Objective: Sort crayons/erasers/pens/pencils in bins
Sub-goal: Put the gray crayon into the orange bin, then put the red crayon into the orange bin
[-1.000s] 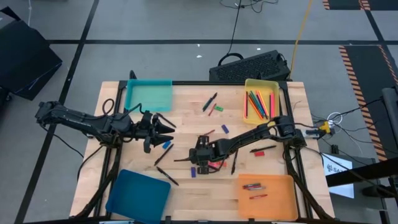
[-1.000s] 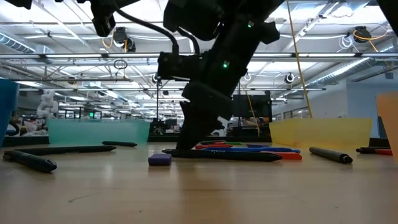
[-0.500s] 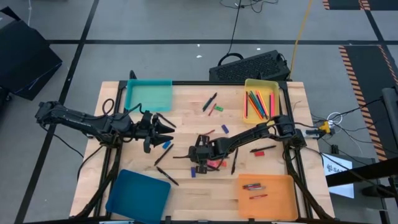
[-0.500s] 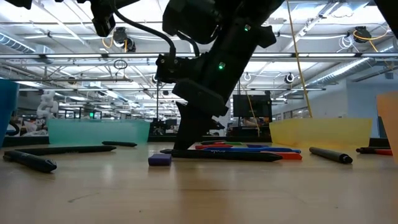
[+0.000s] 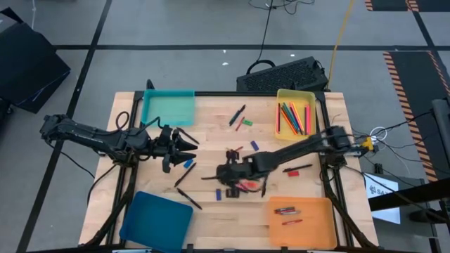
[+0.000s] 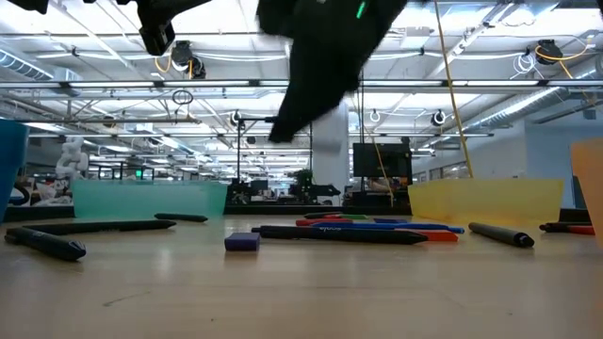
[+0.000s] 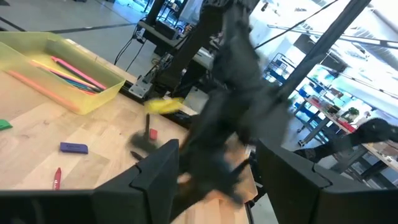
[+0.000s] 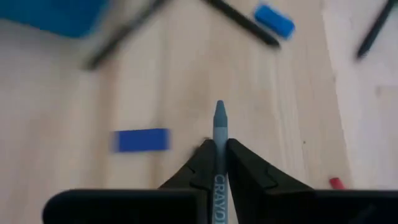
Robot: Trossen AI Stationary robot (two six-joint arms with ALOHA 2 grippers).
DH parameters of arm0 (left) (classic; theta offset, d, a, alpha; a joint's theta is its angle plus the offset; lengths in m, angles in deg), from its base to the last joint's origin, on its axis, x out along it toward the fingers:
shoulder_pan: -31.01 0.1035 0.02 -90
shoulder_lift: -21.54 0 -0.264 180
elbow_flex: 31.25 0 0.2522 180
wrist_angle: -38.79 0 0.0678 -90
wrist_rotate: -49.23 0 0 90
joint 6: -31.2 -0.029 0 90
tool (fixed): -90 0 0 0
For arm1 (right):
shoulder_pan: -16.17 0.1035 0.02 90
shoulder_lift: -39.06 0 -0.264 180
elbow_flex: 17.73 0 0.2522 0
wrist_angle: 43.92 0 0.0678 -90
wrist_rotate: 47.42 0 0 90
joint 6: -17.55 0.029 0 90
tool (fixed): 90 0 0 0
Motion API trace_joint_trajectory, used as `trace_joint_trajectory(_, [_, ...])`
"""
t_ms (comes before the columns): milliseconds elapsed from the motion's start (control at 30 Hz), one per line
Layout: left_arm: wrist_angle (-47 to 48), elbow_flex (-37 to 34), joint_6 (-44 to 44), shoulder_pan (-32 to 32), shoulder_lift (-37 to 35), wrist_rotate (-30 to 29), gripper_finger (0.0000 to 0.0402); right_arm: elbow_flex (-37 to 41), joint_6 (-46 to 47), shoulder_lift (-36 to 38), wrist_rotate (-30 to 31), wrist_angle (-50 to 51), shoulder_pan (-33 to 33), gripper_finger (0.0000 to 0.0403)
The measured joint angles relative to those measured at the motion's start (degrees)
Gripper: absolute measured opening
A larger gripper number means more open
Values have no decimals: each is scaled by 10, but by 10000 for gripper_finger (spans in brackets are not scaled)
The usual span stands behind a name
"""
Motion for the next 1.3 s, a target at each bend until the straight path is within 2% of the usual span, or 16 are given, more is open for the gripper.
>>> trace_joint_trajectory(133, [0, 0, 0, 0, 0, 0, 216, 0, -47, 78, -1, 70, 59, 25])
trace_joint_trajectory(233, [0, 0, 0, 0, 0, 0, 216, -2, -51, 131, -9, 168, 121, 26])
trace_joint_trajectory(433, [0, 0, 0, 0, 0, 0, 216, 0, 69, 163, -26, 365, 242, 26])
trace_joint_trajectory(533, [0, 0, 0, 0, 0, 0, 216, 25, 130, 162, -47, 368, 294, 26])
trace_joint_trajectory(667, [0, 0, 0, 0, 0, 0, 216, 100, 209, 162, -73, 279, 338, 26])
trace_joint_trajectory(900, [0, 0, 0, 0, 0, 0, 216, 234, 274, 161, -75, 149, 350, 30])
trace_joint_trajectory(1000, [-11, 0, 0, 0, 0, -4, 216, 261, 273, 161, -96, 133, 342, 50])
trace_joint_trajectory(1167, [-19, 0, 21, 0, 0, -3, 216, 227, 236, 168, -161, 147, 319, 111])
trace_joint_trajectory(1300, [-19, 0, 24, 0, 0, 5, 216, 145, 196, 188, -154, 211, 276, 150])
